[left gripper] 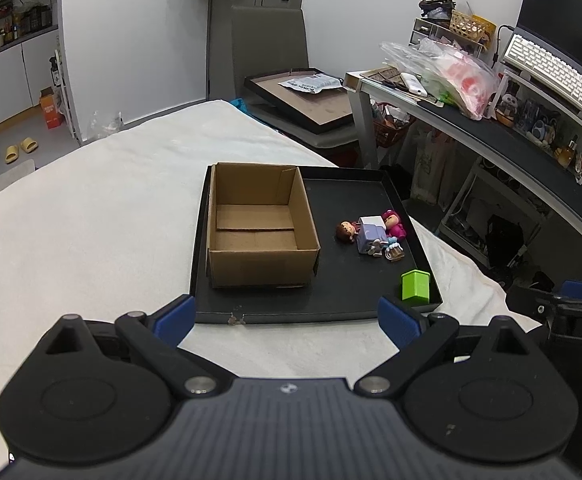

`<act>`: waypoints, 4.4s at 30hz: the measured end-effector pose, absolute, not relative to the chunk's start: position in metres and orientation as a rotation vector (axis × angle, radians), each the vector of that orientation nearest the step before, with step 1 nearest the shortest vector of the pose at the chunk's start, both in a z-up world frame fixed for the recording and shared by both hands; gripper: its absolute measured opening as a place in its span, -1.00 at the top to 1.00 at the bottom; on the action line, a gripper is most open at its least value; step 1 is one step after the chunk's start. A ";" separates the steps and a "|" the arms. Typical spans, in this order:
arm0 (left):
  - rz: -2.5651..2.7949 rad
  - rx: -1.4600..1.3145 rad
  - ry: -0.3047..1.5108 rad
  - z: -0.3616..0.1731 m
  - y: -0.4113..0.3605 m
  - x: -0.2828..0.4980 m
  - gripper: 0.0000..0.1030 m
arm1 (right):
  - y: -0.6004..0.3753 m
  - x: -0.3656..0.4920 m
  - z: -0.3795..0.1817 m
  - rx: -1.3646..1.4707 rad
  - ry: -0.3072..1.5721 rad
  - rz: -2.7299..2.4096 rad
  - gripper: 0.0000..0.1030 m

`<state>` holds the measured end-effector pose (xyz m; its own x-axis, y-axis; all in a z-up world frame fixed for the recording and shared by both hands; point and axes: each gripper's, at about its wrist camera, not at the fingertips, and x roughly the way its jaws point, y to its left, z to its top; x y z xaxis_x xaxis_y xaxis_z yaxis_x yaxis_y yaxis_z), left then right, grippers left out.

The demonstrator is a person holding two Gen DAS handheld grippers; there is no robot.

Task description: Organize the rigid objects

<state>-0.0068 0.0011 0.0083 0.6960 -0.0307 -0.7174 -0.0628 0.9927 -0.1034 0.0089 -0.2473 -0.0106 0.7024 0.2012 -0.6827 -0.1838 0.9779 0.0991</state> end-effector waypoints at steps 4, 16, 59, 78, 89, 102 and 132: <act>0.023 -0.124 0.806 0.008 0.002 -0.007 -0.88 | -0.246 0.009 -0.010 0.018 0.763 0.217 -1.00; 0.022 -0.127 0.808 0.006 0.004 -0.005 -0.88 | -0.247 0.008 -0.010 0.021 0.763 0.217 -1.00; 0.035 -0.171 0.854 -0.012 0.029 0.029 -0.88 | -0.240 0.042 -0.038 0.055 0.795 0.196 -1.00; 0.081 -0.170 0.920 -0.046 0.047 0.086 -0.88 | -0.252 0.089 -0.084 0.154 0.806 0.100 -1.00; 0.122 -0.186 0.935 -0.065 0.059 0.116 -0.84 | -0.249 0.105 -0.112 0.244 0.756 0.036 -0.99; 0.165 -0.196 1.010 -0.109 0.081 0.166 -0.70 | -0.235 0.153 -0.157 0.204 0.805 -0.057 -0.62; 0.160 -0.182 1.109 -0.165 0.097 0.219 0.78 | -0.210 0.200 -0.216 -0.016 0.920 -0.179 0.03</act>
<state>0.2188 0.0975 -0.1646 0.4365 0.0369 -0.8989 -0.2183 0.9737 -0.0660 0.2000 -0.2103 -0.2156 0.5923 -0.1608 -0.7895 0.1470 0.9850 -0.0904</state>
